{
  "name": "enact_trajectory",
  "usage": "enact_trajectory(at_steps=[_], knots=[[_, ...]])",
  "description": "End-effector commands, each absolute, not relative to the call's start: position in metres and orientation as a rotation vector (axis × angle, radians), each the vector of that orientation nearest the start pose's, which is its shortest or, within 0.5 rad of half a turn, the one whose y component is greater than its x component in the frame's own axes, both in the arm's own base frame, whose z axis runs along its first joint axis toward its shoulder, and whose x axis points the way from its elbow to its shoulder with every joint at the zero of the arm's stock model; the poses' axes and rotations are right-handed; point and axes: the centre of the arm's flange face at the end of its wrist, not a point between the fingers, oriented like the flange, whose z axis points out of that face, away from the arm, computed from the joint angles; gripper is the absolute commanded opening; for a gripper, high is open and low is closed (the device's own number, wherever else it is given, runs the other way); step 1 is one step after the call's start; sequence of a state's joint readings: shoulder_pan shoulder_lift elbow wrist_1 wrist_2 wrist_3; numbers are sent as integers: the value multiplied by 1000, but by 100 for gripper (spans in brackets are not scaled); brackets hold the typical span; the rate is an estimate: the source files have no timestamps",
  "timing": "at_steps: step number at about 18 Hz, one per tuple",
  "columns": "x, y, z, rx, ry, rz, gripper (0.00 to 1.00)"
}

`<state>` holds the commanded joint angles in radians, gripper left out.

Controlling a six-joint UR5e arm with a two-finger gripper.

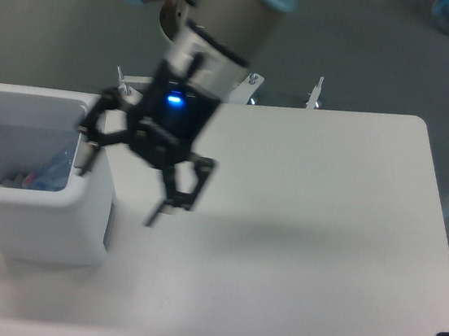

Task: Place the trash in the trash can

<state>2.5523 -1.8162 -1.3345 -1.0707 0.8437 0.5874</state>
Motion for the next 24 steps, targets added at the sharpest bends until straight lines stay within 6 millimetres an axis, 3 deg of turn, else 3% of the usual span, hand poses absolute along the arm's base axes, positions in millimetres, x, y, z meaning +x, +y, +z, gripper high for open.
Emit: enact_trajectory(at_steps=[3, 5, 8, 11, 14, 19, 24], knots=[[-445, 480, 520, -2318, -238, -171, 100], [-464, 454, 486, -2354, -174, -143, 100], [-474, 424, 441, -2451, -66, -80, 100], [-493, 395, 413, -2591, -25, 15, 100], [-499, 373, 385, -2781, 45, 103, 100], [-504, 360, 376, -2920, 143, 184, 100], [-502, 365, 352, -3018, 246, 183, 100]])
